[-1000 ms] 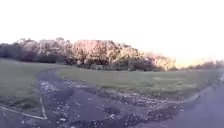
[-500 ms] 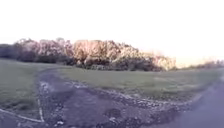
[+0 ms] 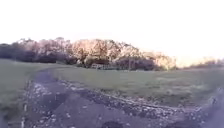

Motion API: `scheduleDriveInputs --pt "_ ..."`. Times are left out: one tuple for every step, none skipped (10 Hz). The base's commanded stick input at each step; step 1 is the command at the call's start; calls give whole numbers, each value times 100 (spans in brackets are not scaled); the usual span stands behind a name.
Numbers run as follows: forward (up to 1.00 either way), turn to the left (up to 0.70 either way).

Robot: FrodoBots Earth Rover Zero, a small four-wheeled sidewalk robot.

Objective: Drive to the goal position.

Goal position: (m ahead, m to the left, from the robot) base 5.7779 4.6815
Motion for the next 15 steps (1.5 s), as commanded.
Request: scheduleDriveInputs --pt "0 0" --pt "0 0" --pt "0 0" --pt "0 0" --pt "0 0" --pt "24 0" --pt "66 0" --pt "68 0" --pt "68 0" --pt "66 0" --pt "17 0" --pt "0 0" --pt "0 0" --pt "0 0" --pt "0 0"
